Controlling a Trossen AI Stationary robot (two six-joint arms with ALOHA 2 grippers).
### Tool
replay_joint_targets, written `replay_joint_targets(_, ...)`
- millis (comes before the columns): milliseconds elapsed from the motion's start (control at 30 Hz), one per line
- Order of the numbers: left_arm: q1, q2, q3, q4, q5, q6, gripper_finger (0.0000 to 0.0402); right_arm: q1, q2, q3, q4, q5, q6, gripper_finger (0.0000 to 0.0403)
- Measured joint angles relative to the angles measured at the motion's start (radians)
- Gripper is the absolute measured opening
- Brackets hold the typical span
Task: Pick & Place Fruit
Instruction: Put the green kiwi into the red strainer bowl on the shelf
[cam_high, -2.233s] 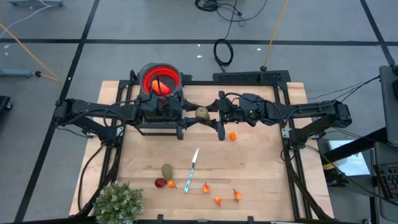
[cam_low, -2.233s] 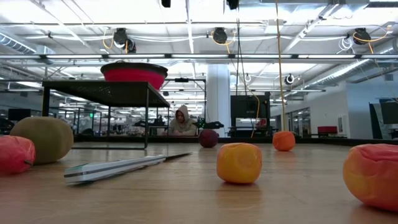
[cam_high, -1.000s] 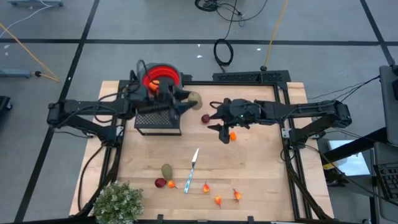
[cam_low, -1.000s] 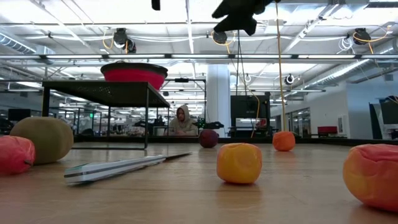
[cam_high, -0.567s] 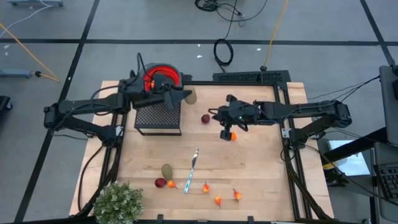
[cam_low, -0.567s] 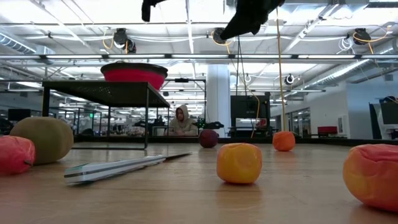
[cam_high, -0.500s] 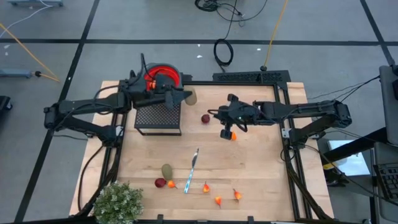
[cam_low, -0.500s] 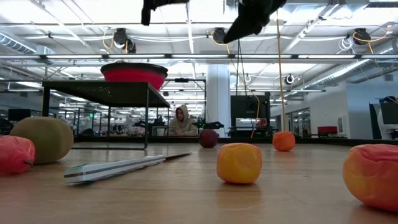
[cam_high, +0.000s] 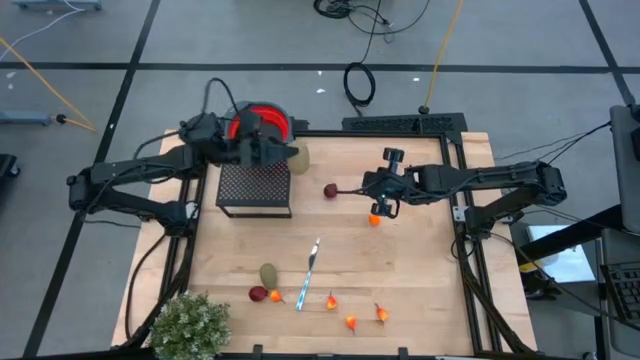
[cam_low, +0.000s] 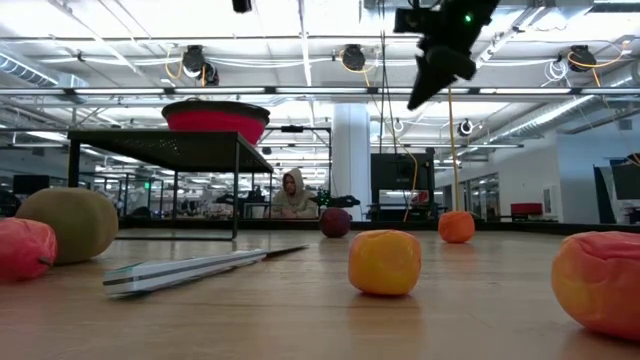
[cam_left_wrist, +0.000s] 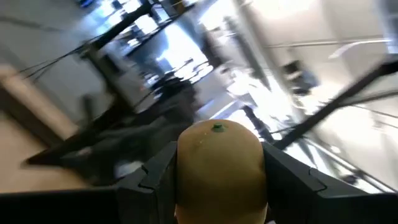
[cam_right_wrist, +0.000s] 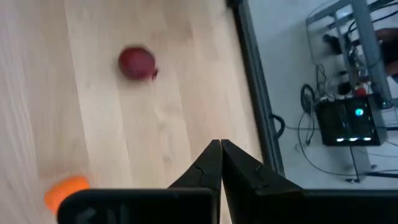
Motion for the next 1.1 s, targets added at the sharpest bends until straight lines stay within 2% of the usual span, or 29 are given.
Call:
replay_joint_targets(133, 0.000, -0.010, 0.000, 0.020, 0.021, -0.003, 0.0184, -0.002, -0.050, -0.086, 0.057, -0.031, 0.001, 0.0001)
replay_joint_targets(367, 0.000, -0.013, 0.000, 0.041, 0.023, 0.000, 0.0184, -0.024, -0.199, -0.301, 0.276, -0.307, 0.077, 0.0001)
replay_joint_targets(533, 0.000, -0.014, 0.000, 0.049, 0.023, 0.000, 0.0184, -0.046, -0.340, -0.468, 0.475, -0.419, 0.149, 0.0001)
replay_joint_targets(833, 0.000, -0.014, 0.000, 0.082, 0.021, -0.001, 0.0184, -0.061, -0.606, -0.698, 0.702, -0.482, 0.208, 0.0001)
replay_joint_targets(1100, 0.000, -0.014, 0.000, 0.141, 0.014, -0.003, 0.0184, -0.063, -0.802, -0.770, 0.717, -0.507, 0.225, 0.0001)
